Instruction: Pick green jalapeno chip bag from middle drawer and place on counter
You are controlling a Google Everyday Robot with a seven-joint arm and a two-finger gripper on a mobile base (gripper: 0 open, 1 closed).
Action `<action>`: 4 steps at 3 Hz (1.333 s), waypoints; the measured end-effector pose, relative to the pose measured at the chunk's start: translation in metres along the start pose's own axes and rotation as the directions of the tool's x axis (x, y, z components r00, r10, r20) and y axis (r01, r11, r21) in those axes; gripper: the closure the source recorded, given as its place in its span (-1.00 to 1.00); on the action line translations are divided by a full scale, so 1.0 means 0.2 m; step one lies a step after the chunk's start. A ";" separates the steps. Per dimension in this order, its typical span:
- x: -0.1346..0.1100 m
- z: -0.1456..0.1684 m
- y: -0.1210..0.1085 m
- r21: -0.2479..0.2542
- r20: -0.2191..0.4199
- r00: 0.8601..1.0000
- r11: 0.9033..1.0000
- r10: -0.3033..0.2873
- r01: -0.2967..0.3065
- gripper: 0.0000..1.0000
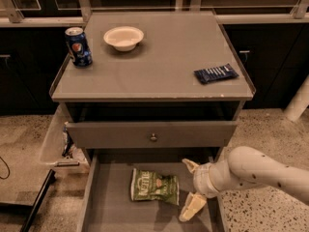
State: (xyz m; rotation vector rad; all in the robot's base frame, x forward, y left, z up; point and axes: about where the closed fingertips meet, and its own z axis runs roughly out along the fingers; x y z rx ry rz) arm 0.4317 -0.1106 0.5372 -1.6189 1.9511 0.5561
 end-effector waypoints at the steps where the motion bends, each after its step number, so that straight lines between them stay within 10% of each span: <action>1: 0.05 0.13 -0.02 0.019 0.051 0.998 0.999 -0.036 0.035 -1.00; 4: 0.15 0.40 -0.04 -0.024 0.057 0.998 1.000 -0.016 0.018 -1.00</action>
Offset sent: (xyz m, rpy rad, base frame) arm 0.0265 0.0246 -0.0913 0.1153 -0.0552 0.0389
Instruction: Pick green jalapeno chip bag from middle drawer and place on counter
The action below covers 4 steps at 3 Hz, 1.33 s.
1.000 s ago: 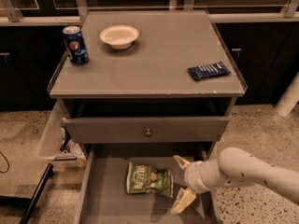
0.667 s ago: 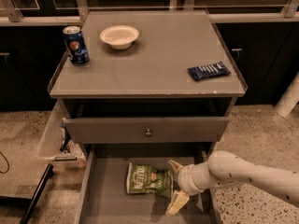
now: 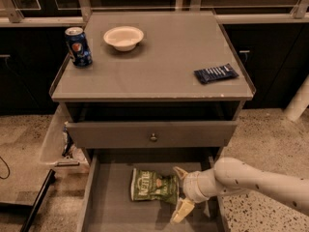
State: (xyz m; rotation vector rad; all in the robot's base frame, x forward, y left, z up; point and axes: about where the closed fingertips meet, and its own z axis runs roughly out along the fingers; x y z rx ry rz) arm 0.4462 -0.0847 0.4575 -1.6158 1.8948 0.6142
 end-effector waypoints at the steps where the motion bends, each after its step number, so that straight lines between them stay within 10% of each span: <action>1: 0.07 0.11 -0.04 0.009 -0.001 1.000 0.999 0.031 -0.031 -1.00; 4: 0.19 0.39 -0.16 -0.018 0.082 0.994 0.998 0.069 -0.068 -1.00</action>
Offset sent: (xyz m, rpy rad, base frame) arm 0.0404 0.0208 -0.0762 0.0580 0.0115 -0.0418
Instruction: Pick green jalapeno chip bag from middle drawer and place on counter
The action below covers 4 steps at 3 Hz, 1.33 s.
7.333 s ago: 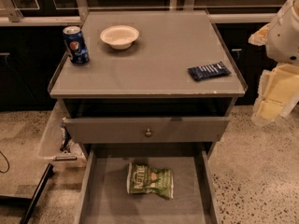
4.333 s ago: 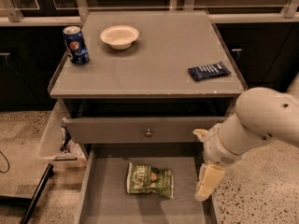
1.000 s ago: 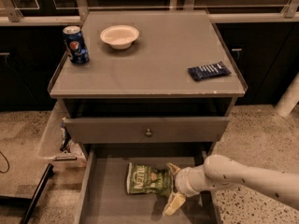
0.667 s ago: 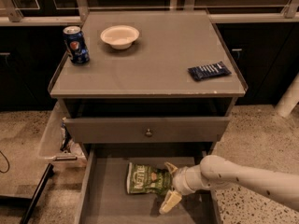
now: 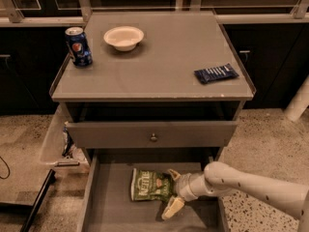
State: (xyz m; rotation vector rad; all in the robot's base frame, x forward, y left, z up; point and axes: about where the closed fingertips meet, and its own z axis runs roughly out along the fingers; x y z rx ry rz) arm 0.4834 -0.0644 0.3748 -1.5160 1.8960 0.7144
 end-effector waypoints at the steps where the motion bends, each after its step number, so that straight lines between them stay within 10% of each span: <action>1: 0.01 0.03 -0.04 -0.002 0.037 0.999 1.000 0.011 -0.011 -1.00; 4: -0.01 0.04 -0.10 0.003 0.072 0.997 1.000 0.030 -0.031 0.30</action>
Offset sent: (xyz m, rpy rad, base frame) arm 0.0382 0.0007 -0.0032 0.1135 0.0048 -0.0557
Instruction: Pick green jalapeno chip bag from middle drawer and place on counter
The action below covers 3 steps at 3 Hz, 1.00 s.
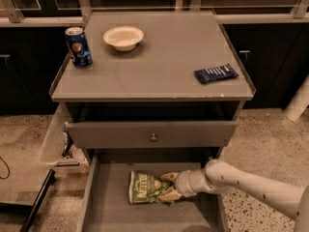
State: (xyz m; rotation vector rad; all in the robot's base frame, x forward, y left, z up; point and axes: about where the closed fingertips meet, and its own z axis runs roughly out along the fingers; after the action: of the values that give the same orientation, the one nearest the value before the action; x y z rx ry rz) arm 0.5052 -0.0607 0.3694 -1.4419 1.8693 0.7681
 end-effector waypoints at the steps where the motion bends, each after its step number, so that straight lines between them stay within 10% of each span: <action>1: 0.00 0.00 0.00 0.000 0.000 1.000 1.000 0.000 0.000 0.77; 3: 0.00 -0.06 0.02 -0.008 -0.008 1.000 1.000 0.011 -0.011 1.00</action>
Offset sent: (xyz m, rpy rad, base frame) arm -0.0023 -0.0013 -0.0030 -0.0092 0.0069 0.0008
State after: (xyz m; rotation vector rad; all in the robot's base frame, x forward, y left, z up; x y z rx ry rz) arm 0.4990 -0.0684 0.3777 -1.4422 1.8837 0.7771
